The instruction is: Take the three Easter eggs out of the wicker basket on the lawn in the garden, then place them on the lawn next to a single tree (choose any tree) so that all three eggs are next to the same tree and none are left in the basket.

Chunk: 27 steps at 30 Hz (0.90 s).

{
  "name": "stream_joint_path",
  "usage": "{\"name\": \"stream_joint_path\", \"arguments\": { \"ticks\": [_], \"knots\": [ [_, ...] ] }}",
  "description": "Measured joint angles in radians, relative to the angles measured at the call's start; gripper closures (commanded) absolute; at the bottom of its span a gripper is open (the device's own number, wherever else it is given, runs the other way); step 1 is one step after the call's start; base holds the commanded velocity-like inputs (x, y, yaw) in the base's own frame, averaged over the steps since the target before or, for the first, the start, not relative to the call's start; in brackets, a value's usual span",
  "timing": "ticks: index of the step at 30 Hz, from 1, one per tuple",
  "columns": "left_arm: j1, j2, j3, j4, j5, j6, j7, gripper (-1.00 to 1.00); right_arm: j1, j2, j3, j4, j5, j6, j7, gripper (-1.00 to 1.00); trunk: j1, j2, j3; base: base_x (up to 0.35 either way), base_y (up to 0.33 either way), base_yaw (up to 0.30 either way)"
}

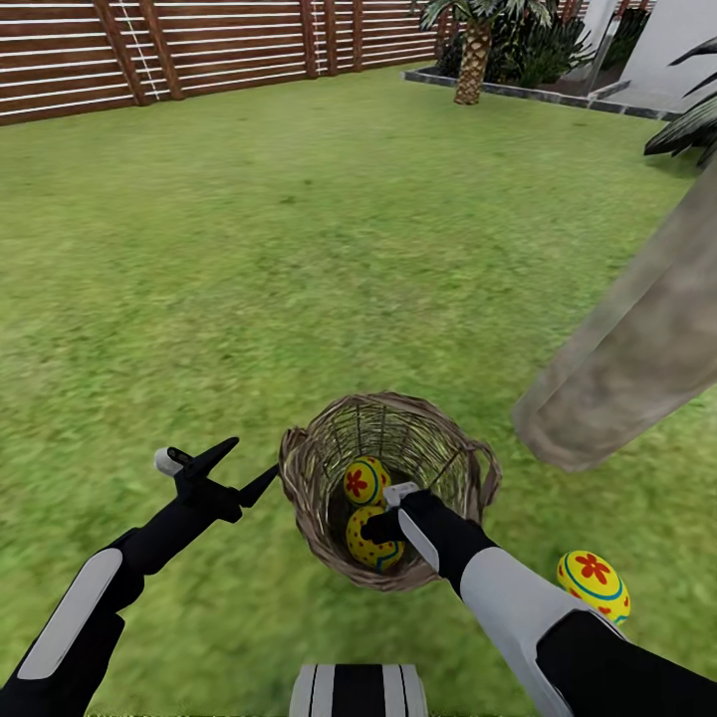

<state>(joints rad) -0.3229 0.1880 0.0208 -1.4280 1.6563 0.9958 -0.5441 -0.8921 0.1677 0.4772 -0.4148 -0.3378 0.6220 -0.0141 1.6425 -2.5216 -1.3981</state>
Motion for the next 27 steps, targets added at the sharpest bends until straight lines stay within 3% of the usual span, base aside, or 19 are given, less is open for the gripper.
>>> {"name": "stream_joint_path", "arguments": {
  "ticks": [5,11,27],
  "knots": [
    [0.000,-0.001,0.000,0.001,0.002,0.000,-0.001,-1.00,0.000,0.000,0.001,0.000,0.002,-0.004,0.000,-1.00,0.000,0.000,0.000,0.000,0.000,0.000],
    [0.000,-0.001,0.000,0.001,0.002,0.000,-0.002,-1.00,0.000,0.001,-0.001,-0.011,-0.025,-0.005,0.004,-1.00,0.003,-0.002,-0.023,0.000,0.000,0.000],
    [0.000,-0.001,-0.002,0.001,0.004,0.001,-0.002,-1.00,-0.001,0.001,0.001,-0.039,-0.025,0.003,0.005,-1.00,0.005,-0.003,-0.043,0.000,0.000,0.000]
  ]
}}
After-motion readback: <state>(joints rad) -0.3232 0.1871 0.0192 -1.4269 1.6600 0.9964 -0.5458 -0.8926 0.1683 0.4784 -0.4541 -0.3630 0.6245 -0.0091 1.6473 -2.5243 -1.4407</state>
